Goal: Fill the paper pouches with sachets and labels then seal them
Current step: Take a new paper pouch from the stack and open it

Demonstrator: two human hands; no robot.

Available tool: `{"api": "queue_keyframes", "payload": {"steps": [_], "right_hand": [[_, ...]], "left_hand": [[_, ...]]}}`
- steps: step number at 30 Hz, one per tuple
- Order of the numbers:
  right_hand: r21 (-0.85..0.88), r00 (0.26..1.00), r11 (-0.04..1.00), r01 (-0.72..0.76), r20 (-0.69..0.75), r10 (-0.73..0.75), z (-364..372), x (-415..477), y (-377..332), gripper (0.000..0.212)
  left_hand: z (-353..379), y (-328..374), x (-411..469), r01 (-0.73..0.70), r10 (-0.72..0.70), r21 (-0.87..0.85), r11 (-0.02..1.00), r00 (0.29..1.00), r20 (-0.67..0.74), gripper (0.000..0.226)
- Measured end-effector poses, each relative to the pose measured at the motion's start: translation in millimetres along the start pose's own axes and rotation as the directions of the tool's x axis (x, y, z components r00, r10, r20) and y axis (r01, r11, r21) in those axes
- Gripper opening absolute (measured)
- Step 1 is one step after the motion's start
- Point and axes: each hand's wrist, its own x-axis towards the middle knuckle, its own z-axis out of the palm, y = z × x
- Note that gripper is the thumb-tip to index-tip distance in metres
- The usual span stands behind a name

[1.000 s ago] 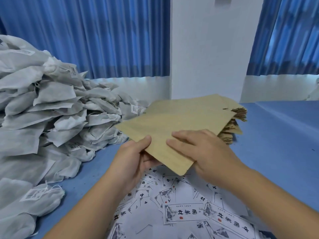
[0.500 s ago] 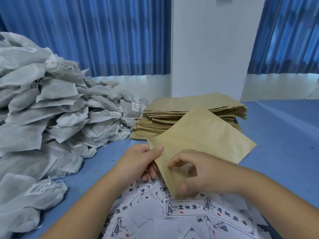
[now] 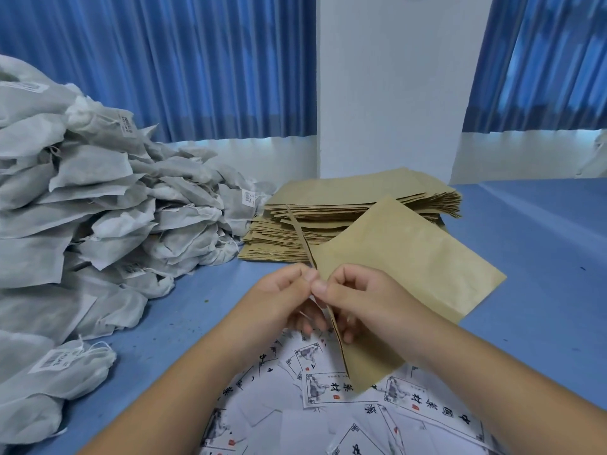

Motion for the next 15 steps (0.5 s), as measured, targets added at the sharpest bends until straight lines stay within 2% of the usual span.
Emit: {"api": "queue_keyframes", "payload": {"steps": [3,5,8,10,15], "right_hand": [[0.075,0.999,0.997,-0.032,0.009,0.031,0,0,2,0.025],[0.059,0.999,0.998,-0.028,-0.024,0.029,1,0,3,0.023],[-0.173,0.987,0.982,0.076,-0.129,-0.099,4,1,8,0.019],[-0.297,0.958,0.943,0.152,-0.192,-0.215,6,2,11,0.013],[-0.347,0.927,0.922,0.174,-0.258,-0.272,6,4,17,0.015]], "left_hand": [[0,0,-1,0.004,-0.003,0.027,1.0,1.0,-0.026,0.024],[1,-1,1,0.031,-0.025,0.093,0.995,0.998,-0.062,0.021],[2,-5,3,0.097,-0.059,0.219,0.971,0.983,-0.173,0.034],[1,-4,4,0.109,-0.055,0.231,0.967,0.972,-0.229,0.034],[-1,-3,7,0.165,-0.123,0.105,0.981,0.939,-0.322,0.039]]}}
